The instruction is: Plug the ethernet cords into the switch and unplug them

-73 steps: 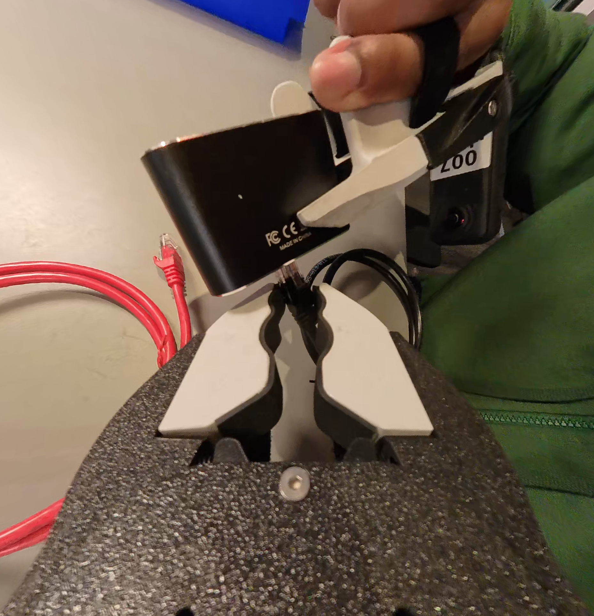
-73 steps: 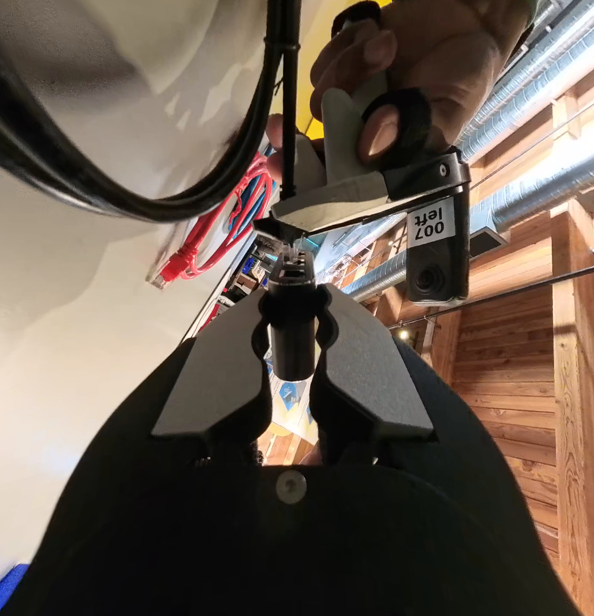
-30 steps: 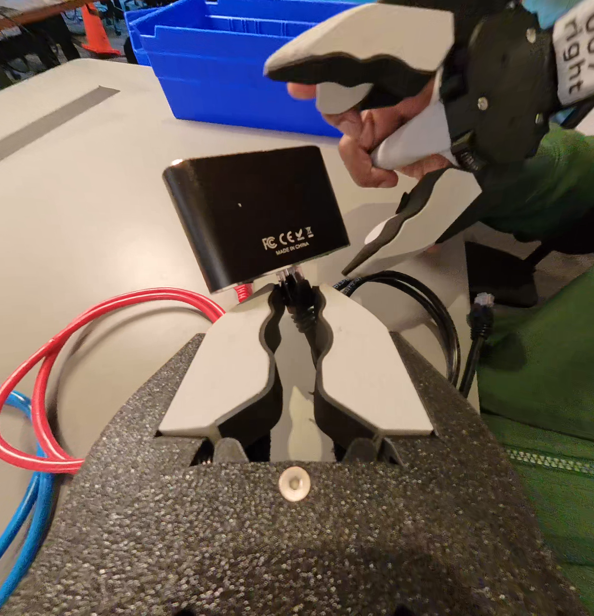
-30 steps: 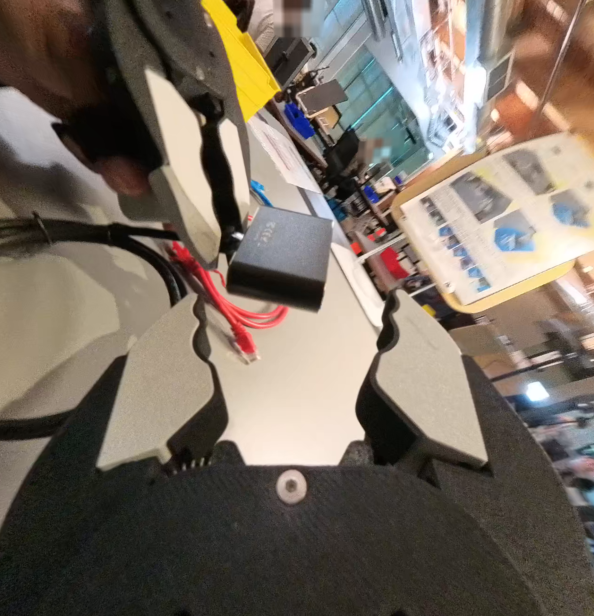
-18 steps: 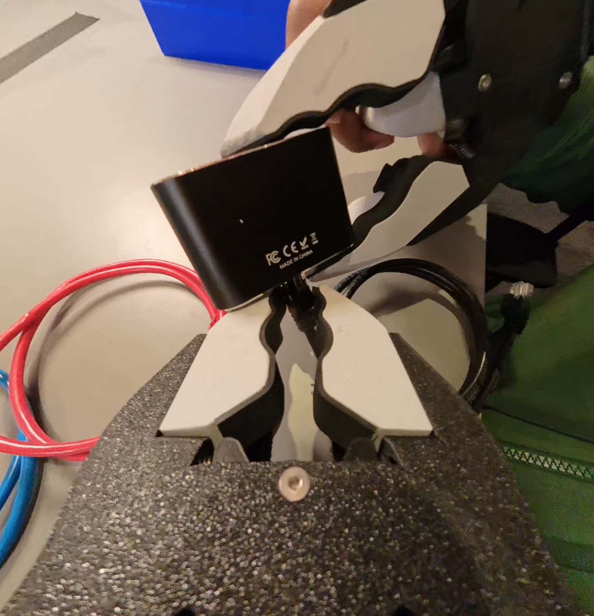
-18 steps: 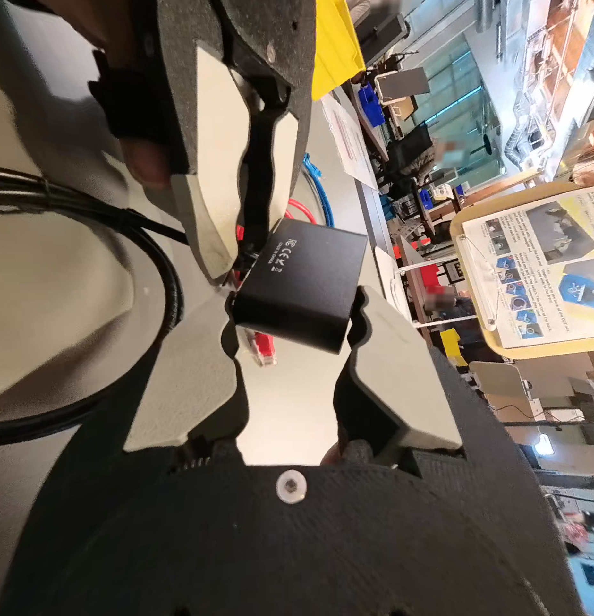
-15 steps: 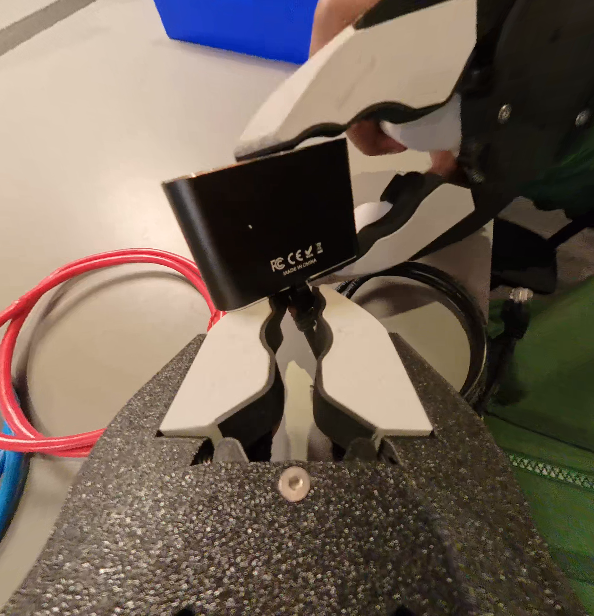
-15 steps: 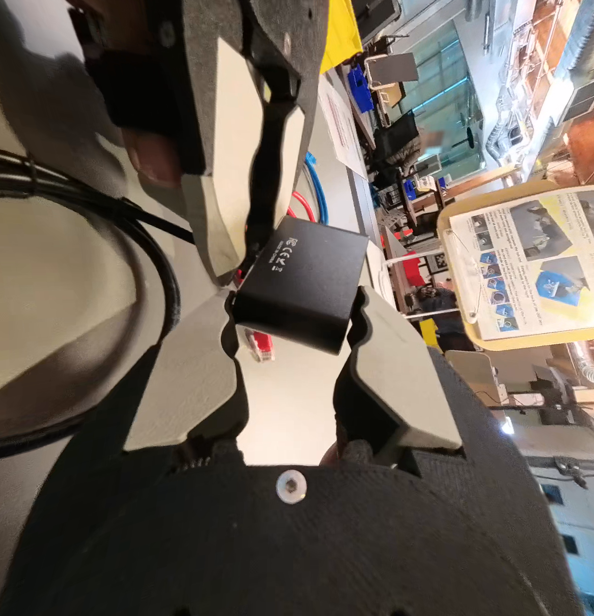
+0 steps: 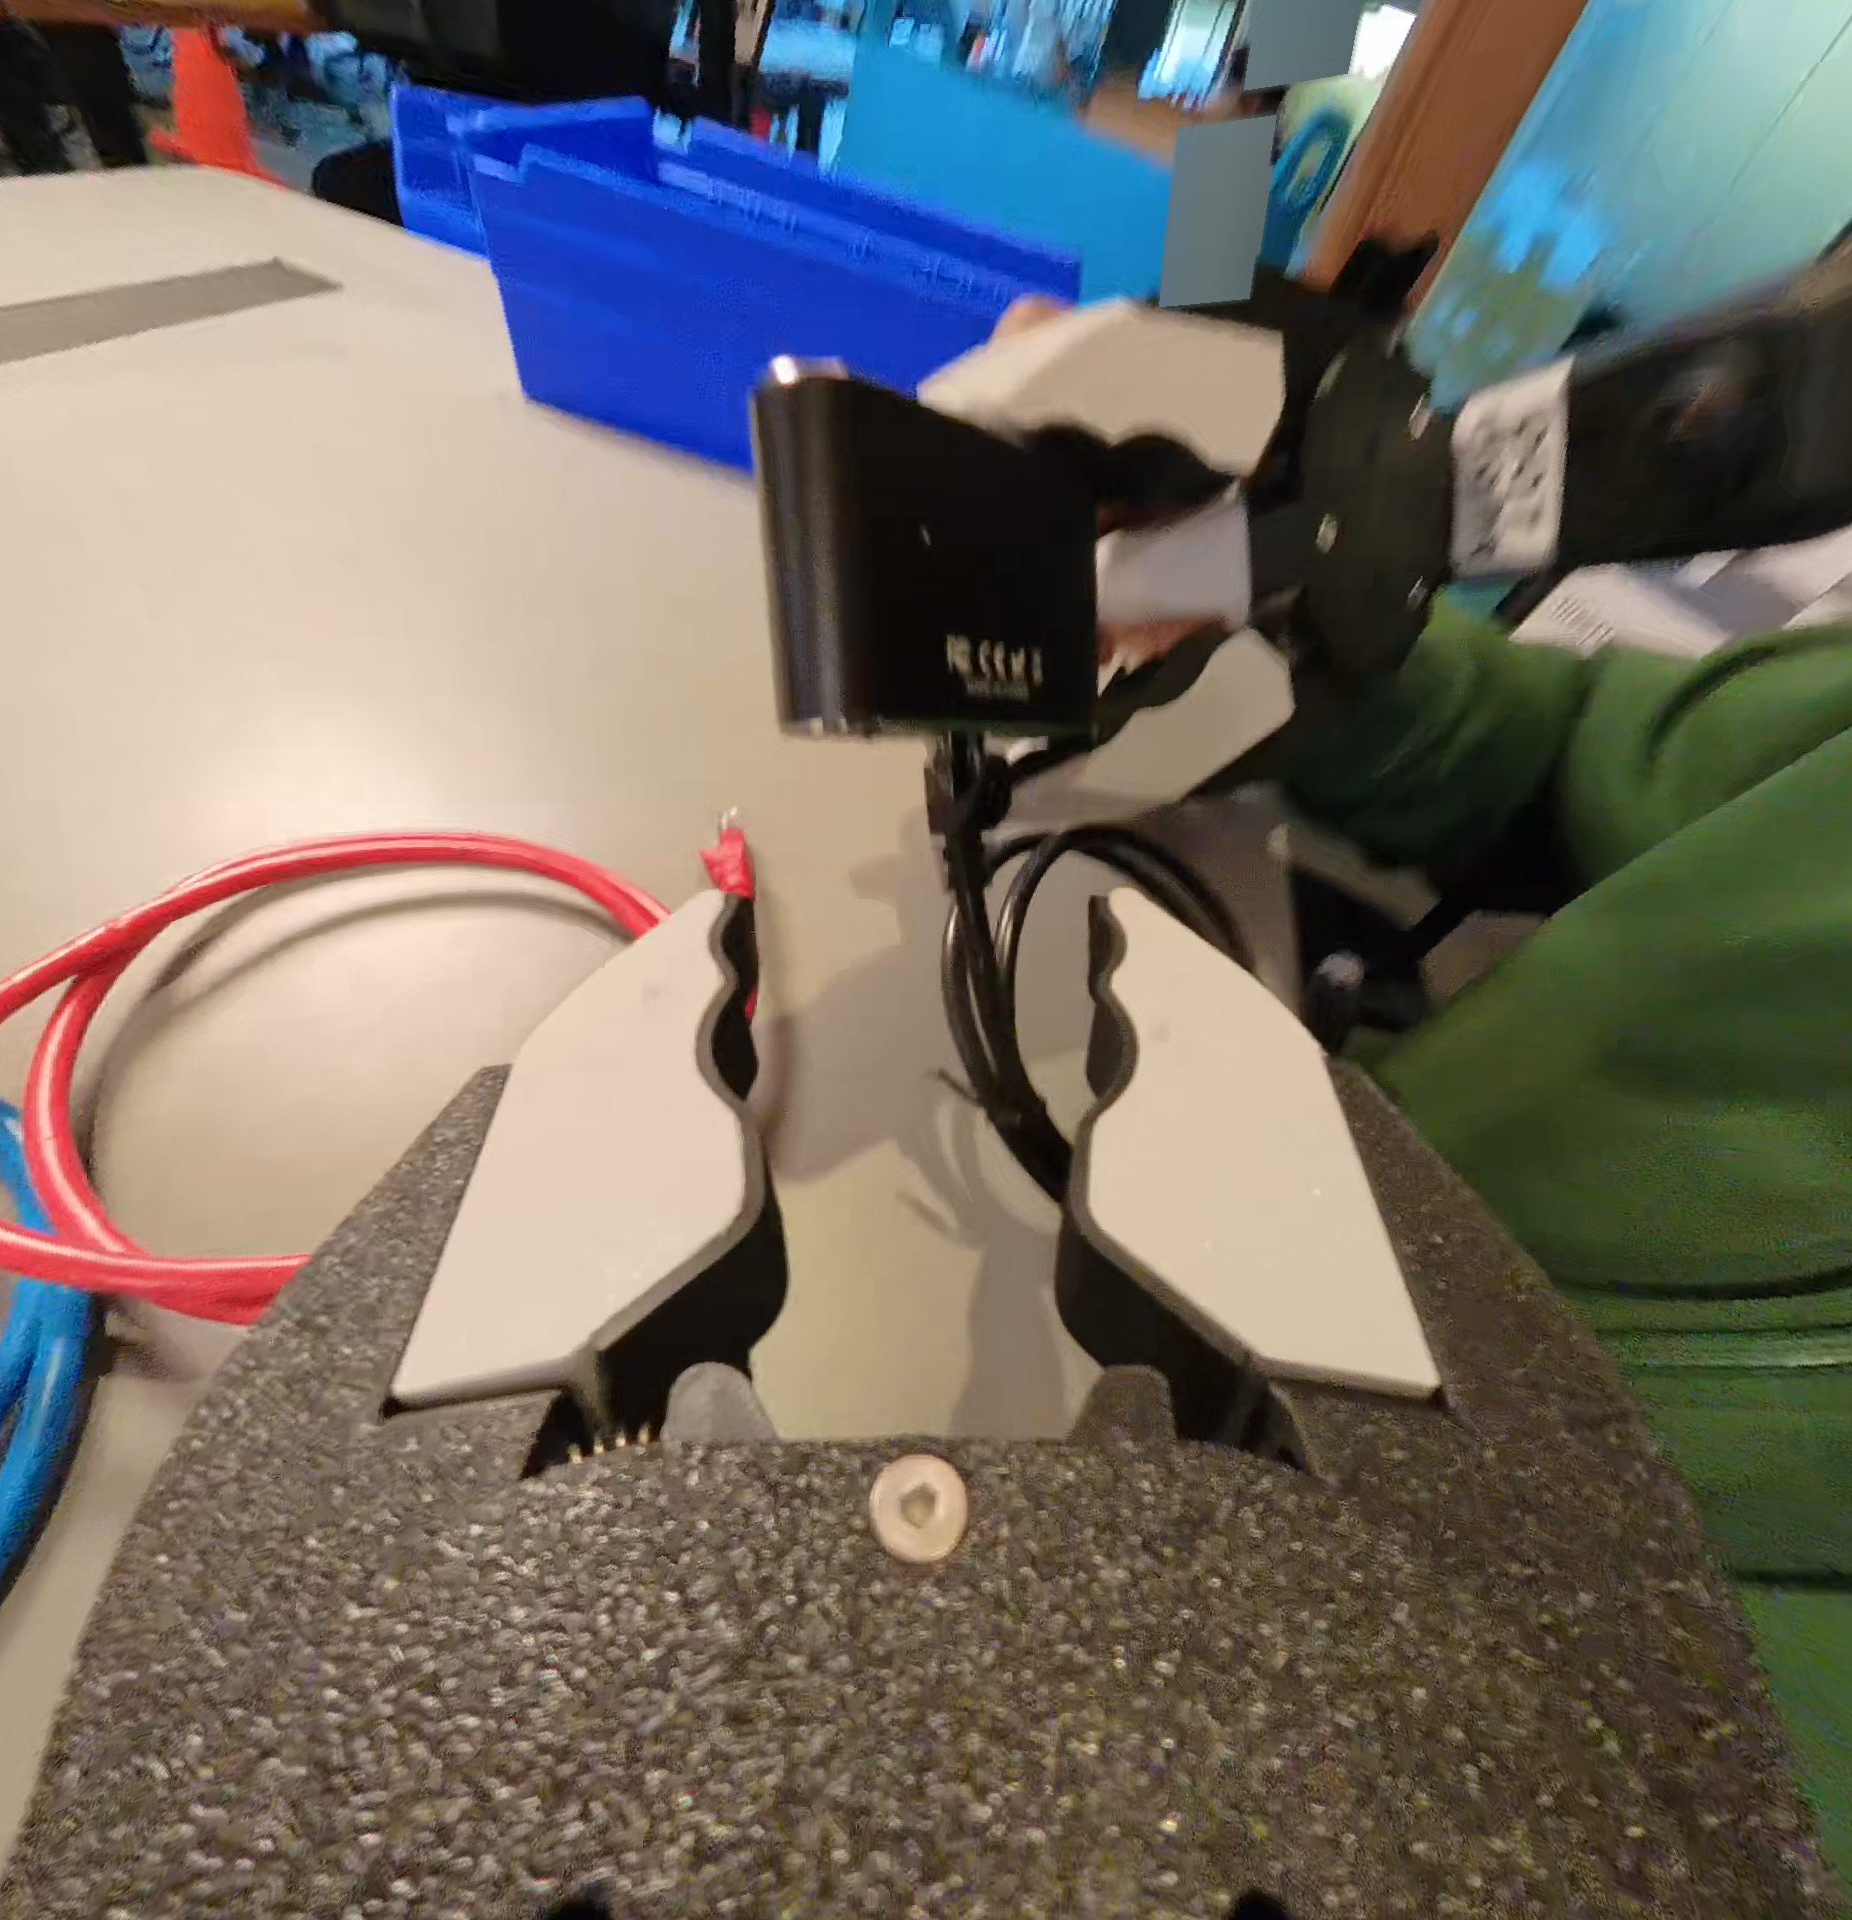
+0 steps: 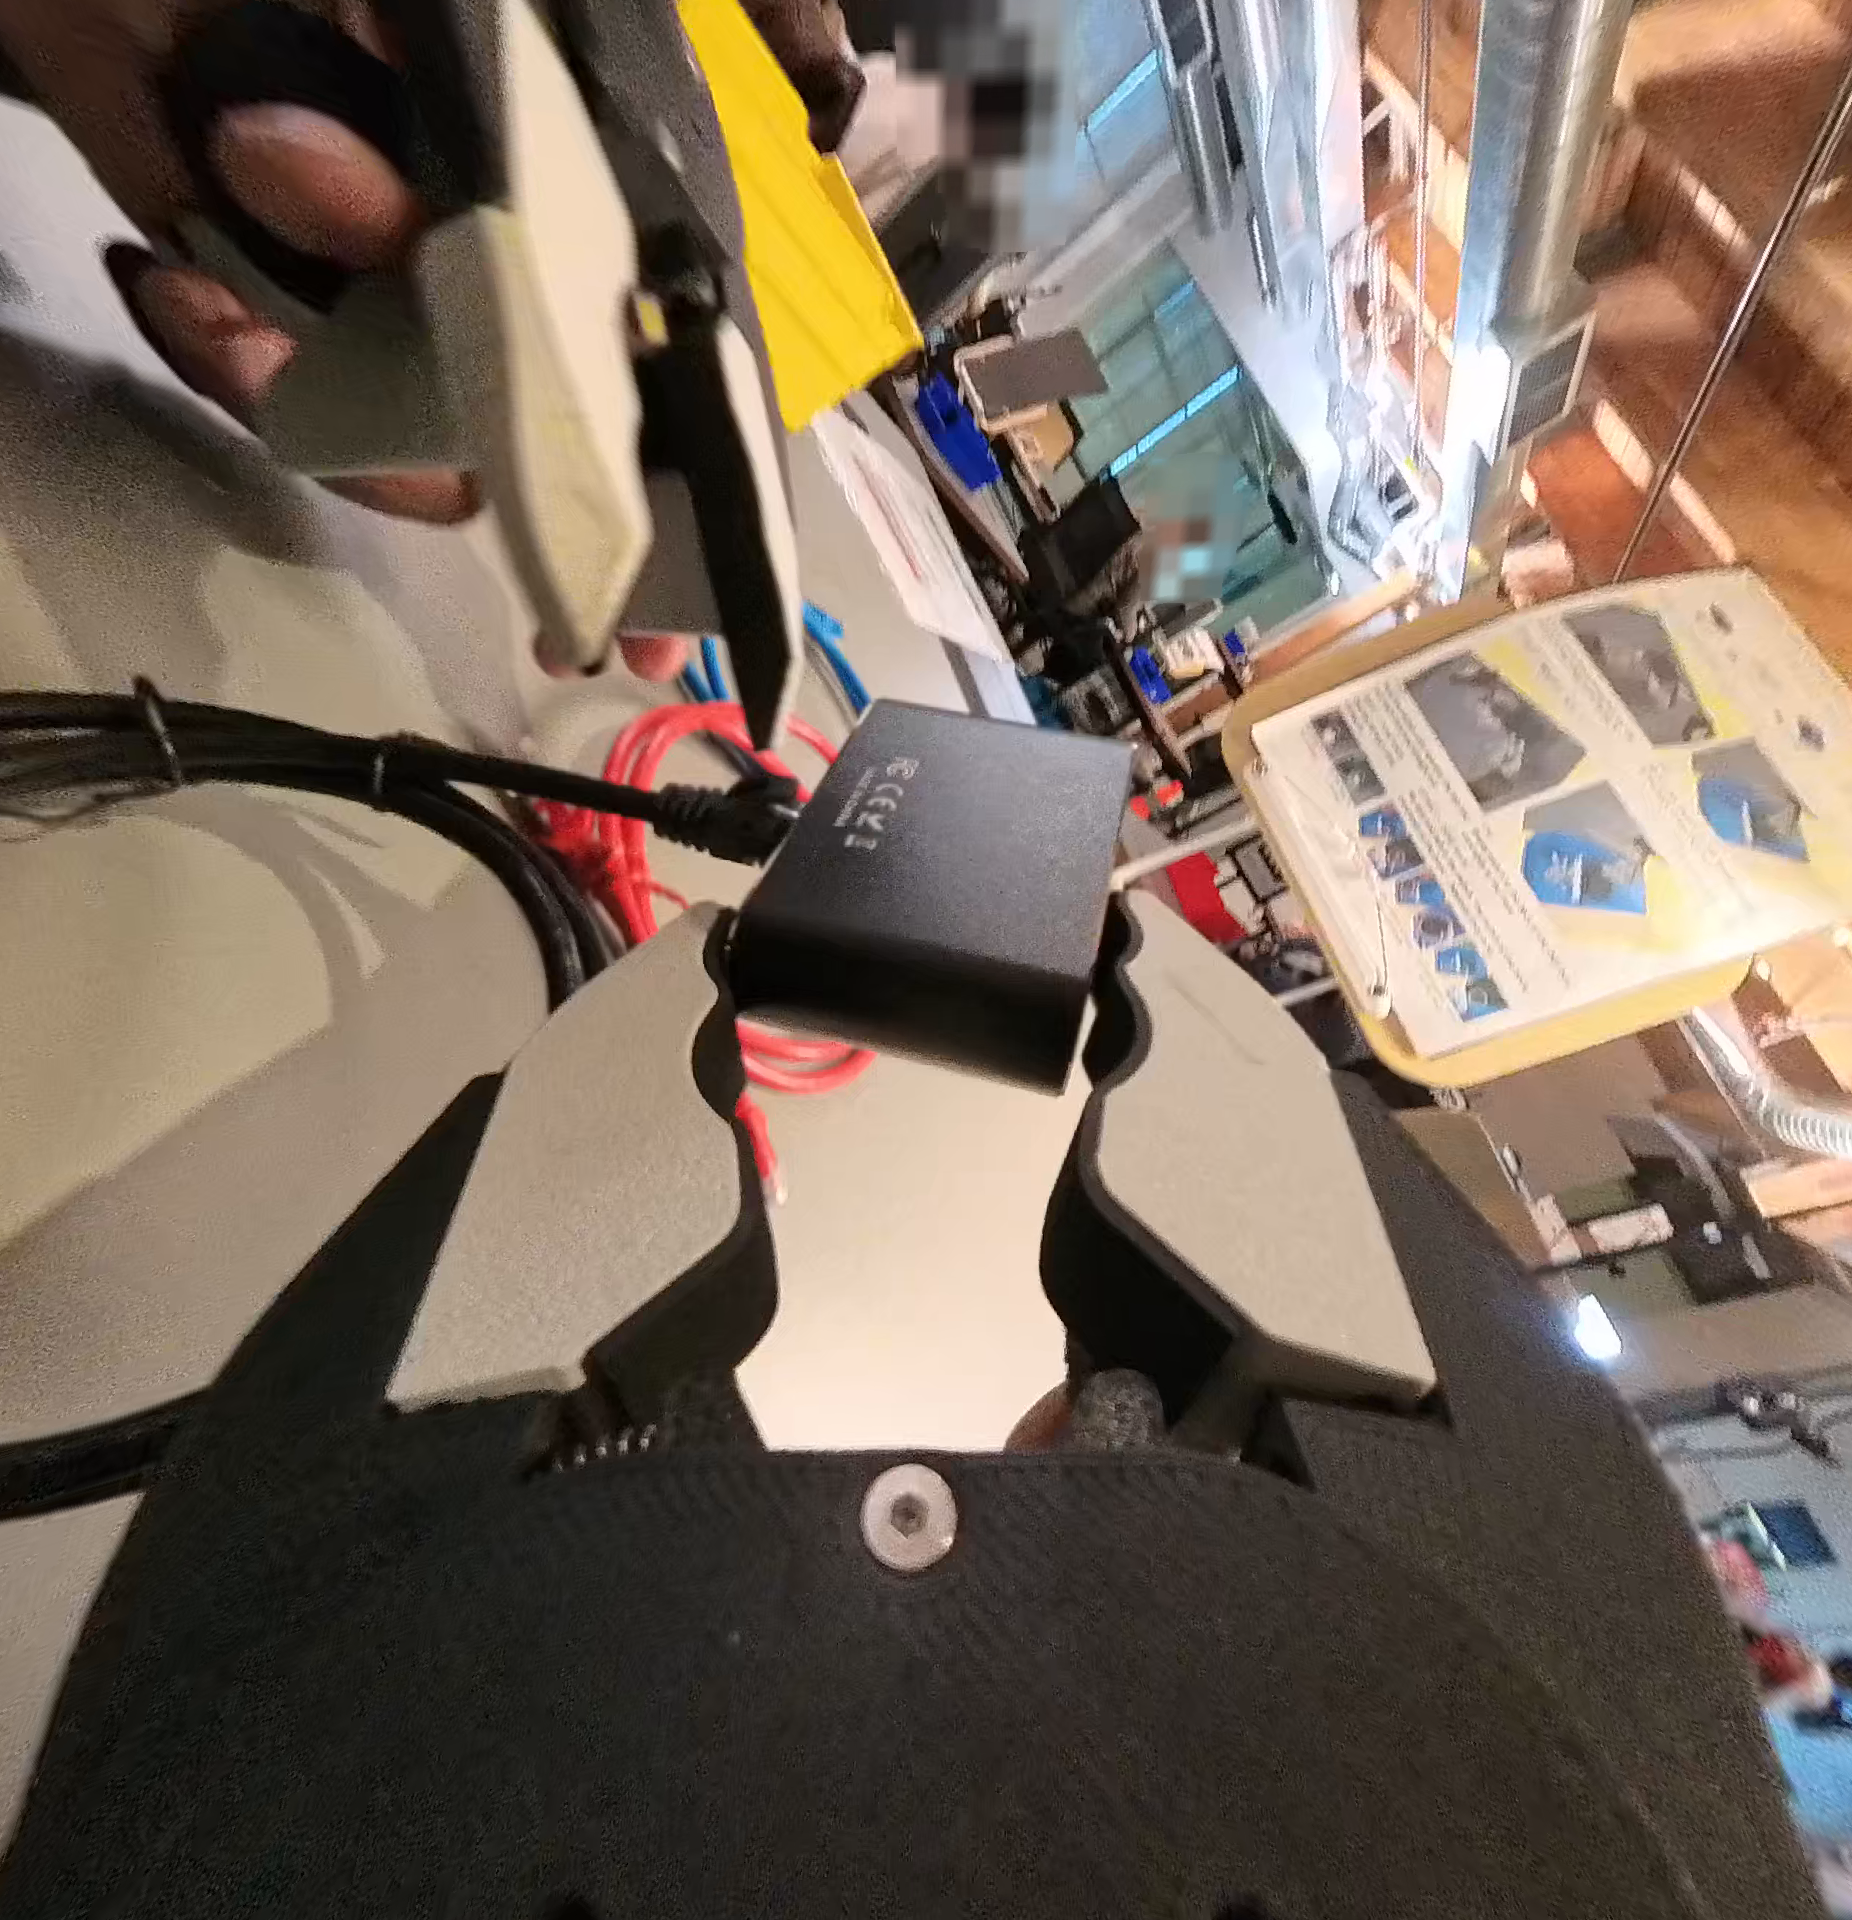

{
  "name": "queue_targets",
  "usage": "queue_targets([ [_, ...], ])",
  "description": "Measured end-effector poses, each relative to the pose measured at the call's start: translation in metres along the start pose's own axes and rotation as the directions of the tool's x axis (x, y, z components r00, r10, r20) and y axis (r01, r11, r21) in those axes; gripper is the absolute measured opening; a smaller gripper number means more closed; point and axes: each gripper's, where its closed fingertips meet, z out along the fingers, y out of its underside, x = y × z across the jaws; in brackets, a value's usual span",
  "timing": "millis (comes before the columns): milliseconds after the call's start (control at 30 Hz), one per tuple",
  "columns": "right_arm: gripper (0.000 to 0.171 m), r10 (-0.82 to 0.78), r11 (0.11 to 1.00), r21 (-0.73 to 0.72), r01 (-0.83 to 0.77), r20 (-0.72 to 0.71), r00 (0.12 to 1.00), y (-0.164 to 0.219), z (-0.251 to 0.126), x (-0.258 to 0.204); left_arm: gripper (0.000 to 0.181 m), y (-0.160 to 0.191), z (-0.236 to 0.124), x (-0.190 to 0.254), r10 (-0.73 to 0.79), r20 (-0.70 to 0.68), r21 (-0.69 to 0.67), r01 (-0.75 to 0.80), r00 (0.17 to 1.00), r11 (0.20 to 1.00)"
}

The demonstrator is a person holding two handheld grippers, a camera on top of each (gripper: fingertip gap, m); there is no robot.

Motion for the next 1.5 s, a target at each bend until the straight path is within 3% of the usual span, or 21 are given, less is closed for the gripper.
queue_targets([
  [33, 0.066, -0.014, 0.999, 0.029, 0.014, -0.001, 1.0, -0.007, 0.002, 0.0, 0.066, -0.008, -0.003, 0.0, -0.039, -0.038, 0.045, 0.041, 0.999, 0.998],
  [267, 0.064, -0.135, 0.973, 0.191, 0.129, 0.019, 0.991, -0.047, 0.024, -0.007, 0.069, -0.038, -0.015, 0.002, -0.186, -0.24, 0.227, 0.241, 0.953, 0.944],
  [400, 0.063, -0.144, 0.939, 0.322, 0.12, 0.051, 0.988, -0.068, 0.027, -0.015, 0.074, -0.033, -0.016, 0.002, -0.223, -0.254, 0.216, 0.28, 0.941, 0.935],
  [600, 0.063, -0.141, 0.861, 0.501, 0.087, 0.07, 0.988, -0.098, 0.014, -0.023, 0.083, -0.044, -0.032, 0.021, -0.247, -0.418, 0.294, 0.388, 0.874, 0.874],
  [700, 0.063, -0.152, 0.836, 0.541, 0.094, 0.064, 0.986, -0.104, 0.01, -0.027, 0.094, -0.037, -0.023, 0.031, -0.298, -0.473, 0.223, 0.44, 0.829, 0.87],
  [800, 0.063, -0.145, 0.816, 0.572, 0.078, 0.072, 0.987, -0.11, 0.004, -0.026, 0.097, -0.045, -0.026, 0.038, -0.26, -0.507, 0.253, 0.431, 0.821, 0.866],
  [900, 0.063, -0.133, 0.812, 0.58, 0.064, 0.078, 0.988, -0.11, 0.003, -0.025, 0.077, -0.053, -0.034, 0.045, -0.205, -0.547, 0.312, 0.425, 0.812, 0.849],
  [967, 0.063, -0.111, 0.824, 0.565, 0.037, 0.097, 0.989, -0.104, 0.003, -0.023, 0.03, -0.052, -0.04, 0.038, -0.17, -0.511, 0.355, 0.387, 0.842, 0.851],
  [1000, 0.063, -0.112, 0.846, 0.531, 0.05, 0.085, 0.99, -0.097, 0.007, -0.022, 0.025, -0.054, -0.046, 0.038, -0.153, -0.52, 0.377, 0.387, 0.84, 0.842],
  [1100, 0.062, -0.124, 0.852, 0.518, 0.071, 0.069, 0.99, -0.087, 0.008, -0.023, 0.027, -0.052, -0.044, 0.04, -0.136, -0.489, 0.379, 0.35, 0.862, 0.857],
  [1200, 0.063, -0.138, 0.86, 0.504, 0.078, 0.083, 0.987, -0.085, 0.011, -0.026, 0.043, -0.044, -0.033, 0.051, -0.144, -0.503, 0.3, 0.328, 0.852, 0.896],
  [1300, 0.063, -0.152, 0.863, 0.5, 0.074, 0.117, 0.981, -0.085, 0.014, -0.035, 0.028, -0.035, -0.023, 0.049, -0.148, -0.447, 0.276, 0.294, 0.882, 0.915],
  [1500, 0.055, -0.145, 0.945, 0.314, 0.087, 0.165, 0.976, -0.047, 0.028, -0.032, 0.028, -0.032, -0.036, 0.025, -0.159, -0.295, 0.325, 0.255, 0.942, 0.911],
])
